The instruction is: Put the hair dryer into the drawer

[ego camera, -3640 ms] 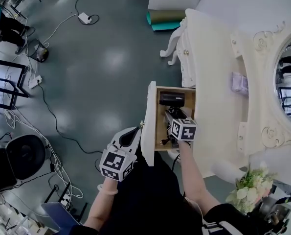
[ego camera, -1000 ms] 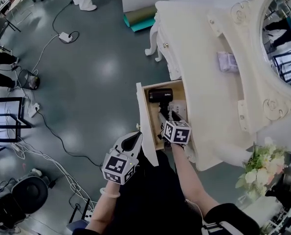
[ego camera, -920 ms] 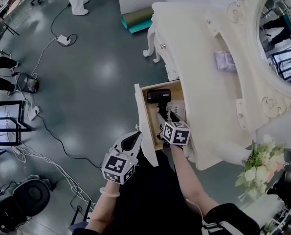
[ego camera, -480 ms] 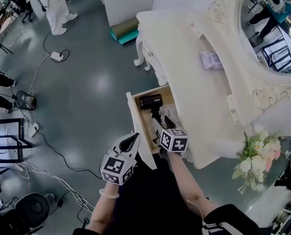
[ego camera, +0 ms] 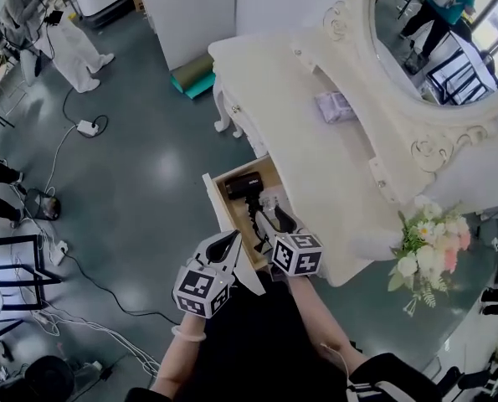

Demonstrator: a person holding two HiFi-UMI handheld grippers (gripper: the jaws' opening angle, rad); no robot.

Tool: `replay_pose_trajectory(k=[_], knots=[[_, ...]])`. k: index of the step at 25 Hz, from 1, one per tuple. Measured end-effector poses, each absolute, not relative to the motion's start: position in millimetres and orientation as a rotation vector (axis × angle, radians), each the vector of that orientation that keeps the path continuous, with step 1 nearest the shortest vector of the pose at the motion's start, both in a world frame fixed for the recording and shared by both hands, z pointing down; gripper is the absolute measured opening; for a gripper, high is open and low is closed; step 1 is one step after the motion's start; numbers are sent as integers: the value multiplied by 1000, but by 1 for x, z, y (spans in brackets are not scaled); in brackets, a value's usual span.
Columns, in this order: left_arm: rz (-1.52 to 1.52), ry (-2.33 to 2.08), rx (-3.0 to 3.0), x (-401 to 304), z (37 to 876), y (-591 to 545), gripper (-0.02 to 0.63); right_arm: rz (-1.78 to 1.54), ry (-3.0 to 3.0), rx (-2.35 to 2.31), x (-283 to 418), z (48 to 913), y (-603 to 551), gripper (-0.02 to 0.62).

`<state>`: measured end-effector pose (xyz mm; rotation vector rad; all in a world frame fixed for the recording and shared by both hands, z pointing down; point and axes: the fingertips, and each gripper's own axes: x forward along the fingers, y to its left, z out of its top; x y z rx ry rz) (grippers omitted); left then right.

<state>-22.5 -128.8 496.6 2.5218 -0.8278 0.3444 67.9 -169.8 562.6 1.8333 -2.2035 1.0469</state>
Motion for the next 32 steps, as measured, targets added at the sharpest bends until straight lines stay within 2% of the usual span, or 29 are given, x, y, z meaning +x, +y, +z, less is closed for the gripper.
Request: replay_pose_trajectory(k=[3, 11, 19, 32], knots=[[340, -806, 2537, -15, 493, -130, 20, 1029, -2232, 1890, 77, 544, -165, 187], [327, -737, 2596, 7, 479, -137, 20, 1011, -2295, 1987, 97, 505, -157, 178], [324, -649, 2628, 29, 474, -133, 20, 941, -2337, 2090, 108, 470, -145, 14], [275, -630, 2670, 42, 464, -129, 20, 564, -2350, 2074, 92, 448, -130, 8]])
